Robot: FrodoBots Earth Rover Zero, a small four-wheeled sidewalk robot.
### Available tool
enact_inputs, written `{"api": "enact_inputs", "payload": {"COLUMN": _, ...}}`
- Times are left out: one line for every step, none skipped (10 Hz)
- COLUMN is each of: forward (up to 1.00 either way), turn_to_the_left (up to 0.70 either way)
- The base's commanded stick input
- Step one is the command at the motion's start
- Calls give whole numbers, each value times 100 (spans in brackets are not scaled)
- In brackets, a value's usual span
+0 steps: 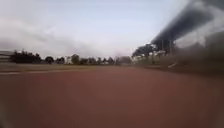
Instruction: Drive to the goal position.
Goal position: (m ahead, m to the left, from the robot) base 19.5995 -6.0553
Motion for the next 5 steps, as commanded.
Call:
{"api": "enact_inputs", "payload": {"forward": 33, "turn_to_the_left": -17}}
{"api": "enact_inputs", "payload": {"forward": 42, "turn_to_the_left": -21}}
{"api": "enact_inputs", "payload": {"forward": 51, "turn_to_the_left": -25}}
{"api": "enact_inputs", "payload": {"forward": 60, "turn_to_the_left": -30}}
{"api": "enact_inputs", "payload": {"forward": 69, "turn_to_the_left": -34}}
